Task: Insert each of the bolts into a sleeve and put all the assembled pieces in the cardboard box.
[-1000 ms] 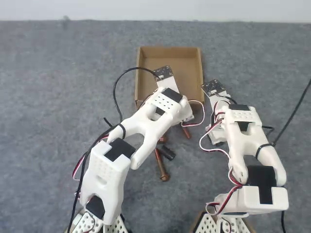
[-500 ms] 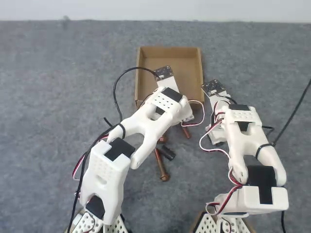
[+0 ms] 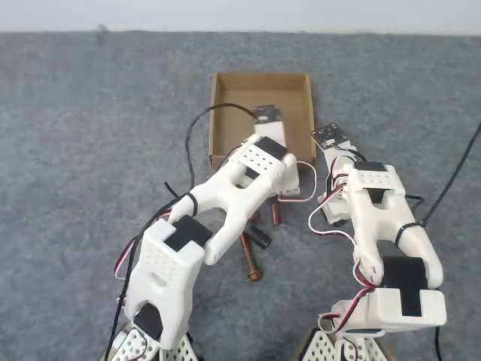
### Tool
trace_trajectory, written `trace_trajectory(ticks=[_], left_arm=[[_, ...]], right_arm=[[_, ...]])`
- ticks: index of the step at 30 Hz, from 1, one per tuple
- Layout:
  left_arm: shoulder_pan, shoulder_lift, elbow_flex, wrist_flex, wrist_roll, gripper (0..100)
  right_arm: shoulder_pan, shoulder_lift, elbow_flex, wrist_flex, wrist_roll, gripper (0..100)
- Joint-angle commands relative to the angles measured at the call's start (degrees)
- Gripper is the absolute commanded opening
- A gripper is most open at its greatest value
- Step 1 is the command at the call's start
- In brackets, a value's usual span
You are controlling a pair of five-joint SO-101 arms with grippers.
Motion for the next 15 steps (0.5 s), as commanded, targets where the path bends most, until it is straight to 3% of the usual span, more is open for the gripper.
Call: trace_trajectory(ticks=[1,15], left_arm=[[2.29,-5.98,2.33,1.67,-7.82,1],[2.02,-30.68,26.42,-13.1,-12.92,1]], right_arm=[[0.92,-0.4,-1.14,0.4,1.32,0.6],[0.92,-0.31,-1.14,0.4,1.14,0.6]])
